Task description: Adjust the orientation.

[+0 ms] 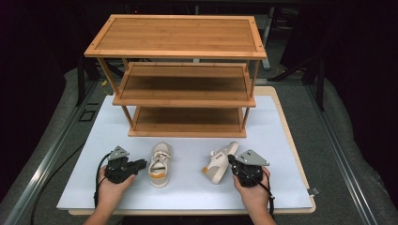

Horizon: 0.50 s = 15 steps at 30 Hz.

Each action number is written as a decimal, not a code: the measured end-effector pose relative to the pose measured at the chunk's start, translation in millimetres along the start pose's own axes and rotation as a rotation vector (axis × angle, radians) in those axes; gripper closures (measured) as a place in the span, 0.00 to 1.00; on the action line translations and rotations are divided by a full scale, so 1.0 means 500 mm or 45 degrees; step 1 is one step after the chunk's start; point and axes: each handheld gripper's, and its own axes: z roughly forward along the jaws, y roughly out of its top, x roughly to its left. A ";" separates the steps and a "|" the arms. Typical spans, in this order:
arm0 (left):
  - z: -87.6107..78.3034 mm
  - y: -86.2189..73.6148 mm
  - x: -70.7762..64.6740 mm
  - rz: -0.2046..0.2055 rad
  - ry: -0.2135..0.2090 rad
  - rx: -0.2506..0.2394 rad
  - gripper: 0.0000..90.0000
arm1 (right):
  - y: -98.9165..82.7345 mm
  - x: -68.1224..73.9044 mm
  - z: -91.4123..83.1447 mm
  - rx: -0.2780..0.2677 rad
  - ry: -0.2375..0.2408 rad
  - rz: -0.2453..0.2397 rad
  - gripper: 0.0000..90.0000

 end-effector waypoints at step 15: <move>-0.002 0.003 -0.001 0.000 -0.006 -0.004 0.90 | -0.024 -0.027 -0.034 0.090 -0.023 0.114 1.00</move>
